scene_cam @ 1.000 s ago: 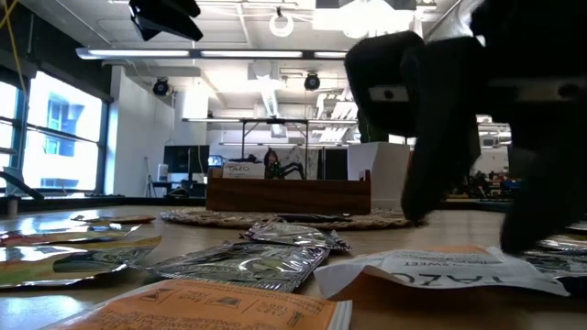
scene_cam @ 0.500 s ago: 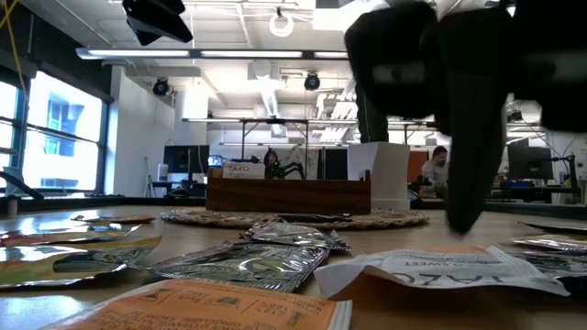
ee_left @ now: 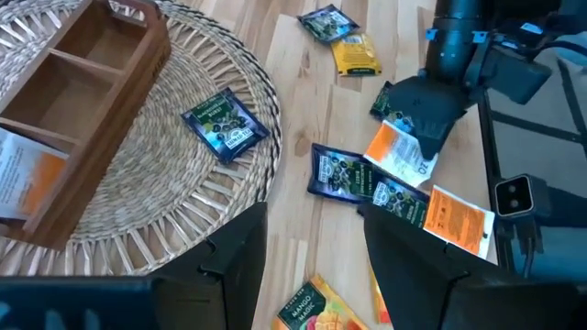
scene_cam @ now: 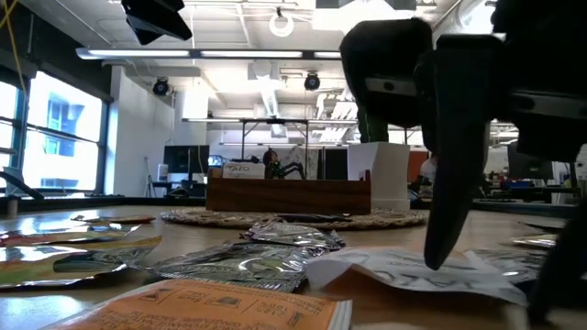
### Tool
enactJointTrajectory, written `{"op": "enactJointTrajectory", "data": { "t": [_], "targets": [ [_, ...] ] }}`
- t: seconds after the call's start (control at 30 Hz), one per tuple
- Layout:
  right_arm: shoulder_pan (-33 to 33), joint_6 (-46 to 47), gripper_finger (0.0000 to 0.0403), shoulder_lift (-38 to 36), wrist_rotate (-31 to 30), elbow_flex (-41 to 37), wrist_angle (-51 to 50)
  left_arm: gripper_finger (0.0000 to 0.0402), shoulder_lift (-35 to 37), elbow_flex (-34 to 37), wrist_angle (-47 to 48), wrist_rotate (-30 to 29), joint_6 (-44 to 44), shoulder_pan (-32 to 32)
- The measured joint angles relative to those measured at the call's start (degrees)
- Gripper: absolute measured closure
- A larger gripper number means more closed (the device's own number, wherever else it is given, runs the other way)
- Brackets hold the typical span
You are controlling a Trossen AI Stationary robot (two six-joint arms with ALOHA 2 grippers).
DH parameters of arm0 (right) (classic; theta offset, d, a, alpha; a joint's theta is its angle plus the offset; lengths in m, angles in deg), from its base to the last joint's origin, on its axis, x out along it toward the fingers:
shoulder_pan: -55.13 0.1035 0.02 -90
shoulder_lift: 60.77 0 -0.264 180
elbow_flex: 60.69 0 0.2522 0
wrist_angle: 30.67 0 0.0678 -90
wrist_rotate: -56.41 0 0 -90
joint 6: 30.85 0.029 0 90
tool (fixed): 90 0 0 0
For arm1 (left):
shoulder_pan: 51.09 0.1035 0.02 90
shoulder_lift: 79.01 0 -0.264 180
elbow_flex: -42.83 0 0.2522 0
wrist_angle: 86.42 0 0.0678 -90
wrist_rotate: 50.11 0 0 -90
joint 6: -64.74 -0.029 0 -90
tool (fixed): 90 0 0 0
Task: Pick & Place Tea
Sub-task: Put the orange tea pack into the left section of the wooden organizer
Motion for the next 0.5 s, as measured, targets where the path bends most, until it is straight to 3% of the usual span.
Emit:
{"op": "enactJointTrajectory", "data": {
  "t": [0.27,0.5],
  "targets": [
    [-4.3,4.9,0.0393,0.0,4.2,-0.1,0.6,0.0220,0.0,0.0,0.0,0.0,0.0,0.0],
    [-7.5,5.1,0.0399,-5.4,2.2,-0.2,1.1,0.0220,0.0,0.0,-0.1,1.1,0.3,0.0]
  ]
}}
